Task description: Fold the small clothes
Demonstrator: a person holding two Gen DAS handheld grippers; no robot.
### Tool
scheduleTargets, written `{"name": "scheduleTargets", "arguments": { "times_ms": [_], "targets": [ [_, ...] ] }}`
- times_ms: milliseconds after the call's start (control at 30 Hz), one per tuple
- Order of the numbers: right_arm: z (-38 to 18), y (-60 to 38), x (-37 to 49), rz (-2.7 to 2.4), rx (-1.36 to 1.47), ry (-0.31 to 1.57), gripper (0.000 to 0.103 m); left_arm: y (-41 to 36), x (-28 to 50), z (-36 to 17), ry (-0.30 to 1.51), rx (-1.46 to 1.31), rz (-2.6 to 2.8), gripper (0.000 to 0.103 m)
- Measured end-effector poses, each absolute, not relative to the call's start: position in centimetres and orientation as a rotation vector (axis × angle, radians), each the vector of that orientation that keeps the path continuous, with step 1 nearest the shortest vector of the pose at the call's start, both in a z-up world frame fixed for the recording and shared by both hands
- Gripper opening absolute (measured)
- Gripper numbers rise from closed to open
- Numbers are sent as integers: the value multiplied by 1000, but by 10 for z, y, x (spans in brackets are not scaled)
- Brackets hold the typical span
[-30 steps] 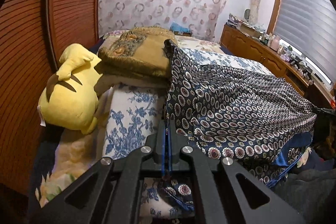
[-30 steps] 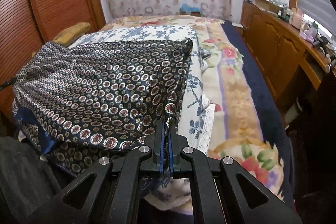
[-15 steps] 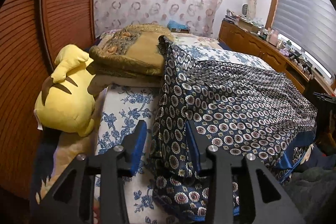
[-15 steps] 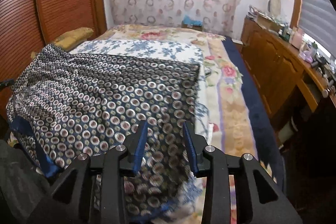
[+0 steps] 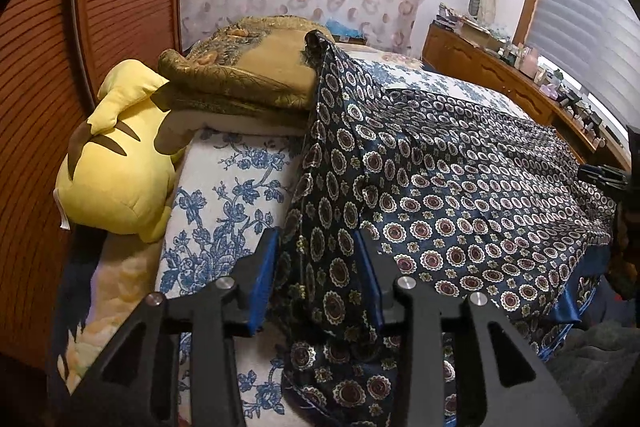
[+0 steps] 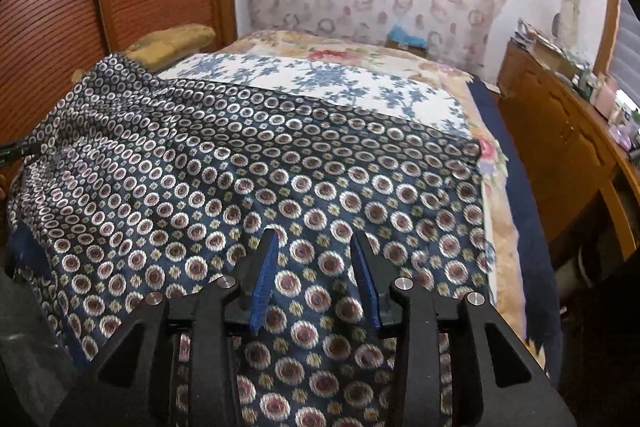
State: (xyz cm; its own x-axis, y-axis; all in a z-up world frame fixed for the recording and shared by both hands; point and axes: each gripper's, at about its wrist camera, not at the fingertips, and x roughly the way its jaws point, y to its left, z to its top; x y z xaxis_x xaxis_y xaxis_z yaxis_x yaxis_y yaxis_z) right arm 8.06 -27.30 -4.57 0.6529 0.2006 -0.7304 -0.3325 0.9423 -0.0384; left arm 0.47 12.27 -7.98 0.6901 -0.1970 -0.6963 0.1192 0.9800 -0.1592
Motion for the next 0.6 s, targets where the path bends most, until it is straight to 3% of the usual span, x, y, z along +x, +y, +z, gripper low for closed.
{"name": "scheduleTargets", "arguments": {
  "times_ms": [67, 200, 600],
  "targets": [
    [-45, -274, 88, 294, -186, 809, 41, 124, 8, -82, 795, -106, -176, 37],
    [-39, -293, 109, 228, -199, 798, 58, 127, 10, -89, 810, -119, -168, 37],
    [-59, -375, 177, 96, -67, 940, 59, 124, 10, -93, 809, -110, -137, 37]
  ]
}}
